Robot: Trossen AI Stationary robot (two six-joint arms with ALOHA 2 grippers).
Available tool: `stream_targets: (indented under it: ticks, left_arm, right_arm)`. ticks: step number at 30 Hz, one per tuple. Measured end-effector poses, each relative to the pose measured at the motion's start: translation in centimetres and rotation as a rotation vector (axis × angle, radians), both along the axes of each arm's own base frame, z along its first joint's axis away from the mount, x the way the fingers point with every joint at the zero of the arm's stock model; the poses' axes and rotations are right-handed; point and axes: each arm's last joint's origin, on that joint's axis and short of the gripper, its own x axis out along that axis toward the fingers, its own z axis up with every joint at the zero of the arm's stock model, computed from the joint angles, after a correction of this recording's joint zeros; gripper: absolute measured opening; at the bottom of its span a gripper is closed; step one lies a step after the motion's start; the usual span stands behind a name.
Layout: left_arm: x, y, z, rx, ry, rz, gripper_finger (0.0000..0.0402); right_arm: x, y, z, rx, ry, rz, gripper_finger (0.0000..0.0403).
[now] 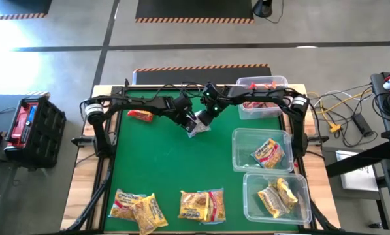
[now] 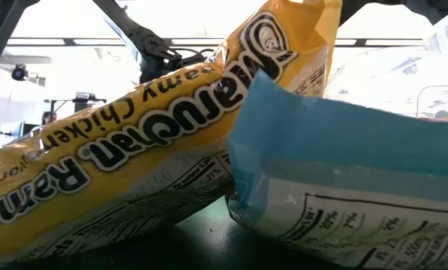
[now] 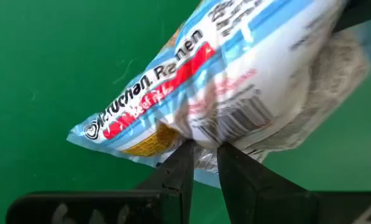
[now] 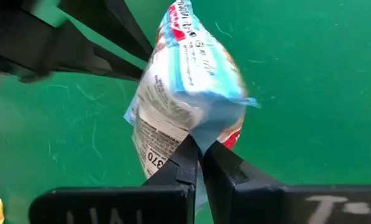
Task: Sort Maruchan noodles
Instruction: Put the top middle noodle pack into the middle transparent bin
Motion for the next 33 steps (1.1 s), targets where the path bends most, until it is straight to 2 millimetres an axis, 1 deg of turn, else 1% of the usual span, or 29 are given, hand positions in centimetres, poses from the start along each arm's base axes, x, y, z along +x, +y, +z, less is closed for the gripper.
stream_targets:
  ticks: [4, 7, 9, 17, 22, 26, 33]
  left_arm:
    - [-0.1, 0.0, -0.4, -0.001, 0.021, 0.003, 0.0055]
    - [-0.1, 0.0, -0.5, 0.009, 0.027, -0.003, 0.0055]
    - [-0.2, -0.1, -0.8, 0.007, 0.036, -0.003, 0.0055]
    - [-0.7, -0.2, -2.8, -0.008, 0.049, 0.055, 0.0055]
    - [-0.5, -0.1, -3.1, -0.006, 0.042, 0.064, 0.0055]
    - [-0.5, -0.1, -3.1, -0.002, 0.037, 0.065, 0.0055]
    - [-0.5, -0.1, -3.2, -0.005, 0.037, 0.073, 0.0055]
  right_arm:
    - [-0.4, -0.2, 0.0, 0.016, 0.019, 0.000, 0.0019]
    - [-1.0, -0.6, -0.1, 0.087, 0.023, 0.012, 0.0040]
    - [-1.1, -0.7, -0.1, 0.111, 0.016, 0.020, 0.0060]
    - [-1.0, -0.6, -0.1, 0.113, 0.009, 0.027, 0.0152]
    - [-0.5, -0.7, 0.3, 0.120, -0.050, 0.000, 0.0191]
    - [-0.1, -0.8, 0.5, 0.122, -0.085, -0.029, 0.0206]
    - [0.0, -1.0, 0.3, 0.039, -0.051, -0.084, 0.0208]
